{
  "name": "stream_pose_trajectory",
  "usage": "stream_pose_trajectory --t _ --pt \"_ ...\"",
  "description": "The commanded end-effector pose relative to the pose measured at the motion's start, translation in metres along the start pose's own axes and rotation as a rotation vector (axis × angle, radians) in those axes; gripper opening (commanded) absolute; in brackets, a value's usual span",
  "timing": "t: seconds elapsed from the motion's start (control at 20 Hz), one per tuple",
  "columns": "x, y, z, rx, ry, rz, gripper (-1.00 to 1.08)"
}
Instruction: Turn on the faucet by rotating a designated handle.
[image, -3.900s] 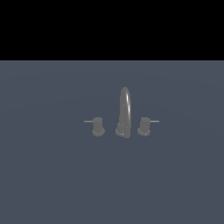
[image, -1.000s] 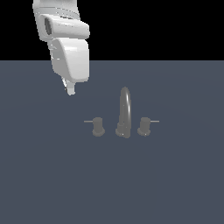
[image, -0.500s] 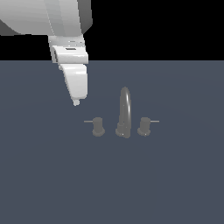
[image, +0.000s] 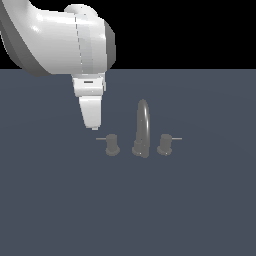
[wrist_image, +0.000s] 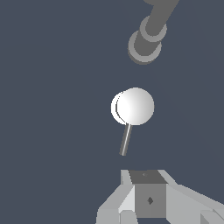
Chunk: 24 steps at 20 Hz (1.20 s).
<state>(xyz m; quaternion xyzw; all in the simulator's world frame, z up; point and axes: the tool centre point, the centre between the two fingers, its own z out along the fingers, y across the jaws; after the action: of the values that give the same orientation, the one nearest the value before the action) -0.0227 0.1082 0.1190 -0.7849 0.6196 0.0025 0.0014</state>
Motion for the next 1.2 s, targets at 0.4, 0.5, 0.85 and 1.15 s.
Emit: stream_pose_trajectory --t 0.4,0.5,0.85,1.15 --pt "0.023 -0.032 0.045 0.001 0.007 0.172 -1.0" --pt "0.026 -0.036 0.05 0.001 0.007 0.191 -1.0" --pt "0.03 -0.041 0.056 0.001 0.007 0.217 -1.0" --pt "0.022 -0.032 0.056 0.001 0.007 0.217 -1.0"
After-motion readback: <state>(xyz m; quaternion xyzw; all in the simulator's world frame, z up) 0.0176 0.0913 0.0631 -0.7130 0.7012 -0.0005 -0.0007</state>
